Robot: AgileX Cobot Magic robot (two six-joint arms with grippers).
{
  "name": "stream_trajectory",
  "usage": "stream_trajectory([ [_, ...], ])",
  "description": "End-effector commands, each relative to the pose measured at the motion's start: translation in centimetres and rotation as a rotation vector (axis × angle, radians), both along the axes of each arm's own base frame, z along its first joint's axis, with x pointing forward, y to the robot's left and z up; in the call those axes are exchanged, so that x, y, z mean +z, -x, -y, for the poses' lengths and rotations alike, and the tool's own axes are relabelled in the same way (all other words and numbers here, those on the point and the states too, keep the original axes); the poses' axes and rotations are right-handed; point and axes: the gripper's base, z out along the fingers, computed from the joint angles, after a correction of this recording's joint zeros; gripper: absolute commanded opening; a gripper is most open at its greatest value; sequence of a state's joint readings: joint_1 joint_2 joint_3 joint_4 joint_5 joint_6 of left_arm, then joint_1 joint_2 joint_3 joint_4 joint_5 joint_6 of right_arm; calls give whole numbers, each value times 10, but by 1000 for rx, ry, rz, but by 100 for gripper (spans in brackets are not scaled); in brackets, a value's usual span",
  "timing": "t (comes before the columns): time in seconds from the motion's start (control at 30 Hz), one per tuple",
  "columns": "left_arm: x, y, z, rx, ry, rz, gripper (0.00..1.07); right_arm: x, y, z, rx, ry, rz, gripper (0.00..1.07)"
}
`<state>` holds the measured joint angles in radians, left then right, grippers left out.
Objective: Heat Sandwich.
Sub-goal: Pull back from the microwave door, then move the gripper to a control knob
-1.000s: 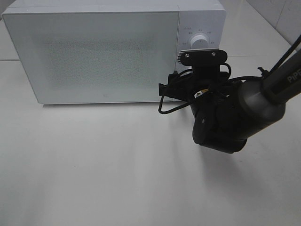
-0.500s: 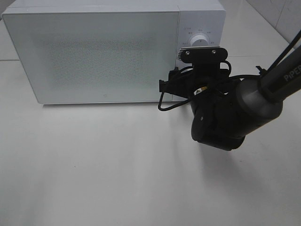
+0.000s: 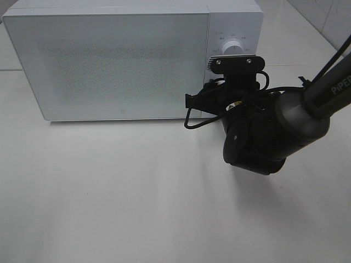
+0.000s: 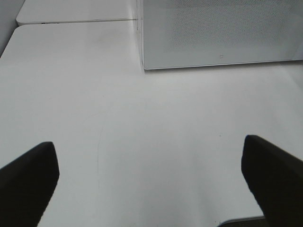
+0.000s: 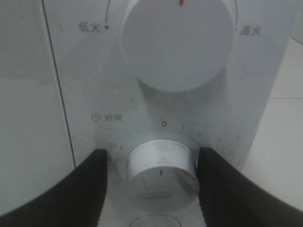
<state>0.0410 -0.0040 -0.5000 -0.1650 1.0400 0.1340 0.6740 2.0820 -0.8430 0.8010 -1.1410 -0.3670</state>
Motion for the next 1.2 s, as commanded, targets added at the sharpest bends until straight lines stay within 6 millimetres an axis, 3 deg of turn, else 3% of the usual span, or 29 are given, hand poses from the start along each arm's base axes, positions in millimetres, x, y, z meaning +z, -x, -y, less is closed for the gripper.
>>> stream_trajectory([
  [0.03,-1,4,1,-8,12,25,101,1,-2,0,0,-6,4,30],
  [0.13,-1,4,1,-8,12,25,101,1,-2,0,1,-6,4,16],
  [0.27,-1,4,1,-8,12,25,101,1,-2,0,1,-6,5,8],
  [0.57,-1,4,1,-8,12,25,101,1,-2,0,-2,-15,8,9],
  [0.7,-1,4,1,-8,12,25,101,1,-2,0,-19,-96,12,10],
  [0.9,-1,4,1,-8,12,25,101,2,-2,-4,-29,-324,20,10],
  [1.0,-1,4,1,-8,12,25,101,3,-2,-6,-50,-558,18,10],
  [1.1,-1,4,1,-8,12,25,101,4,-2,-7,-60,-671,14,10],
  [1.13,-1,4,1,-8,12,25,101,4,-2,-8,-71,-791,9,10],
  [1.2,-1,4,1,-8,12,25,101,4,-2,-9,-79,-849,5,10],
])
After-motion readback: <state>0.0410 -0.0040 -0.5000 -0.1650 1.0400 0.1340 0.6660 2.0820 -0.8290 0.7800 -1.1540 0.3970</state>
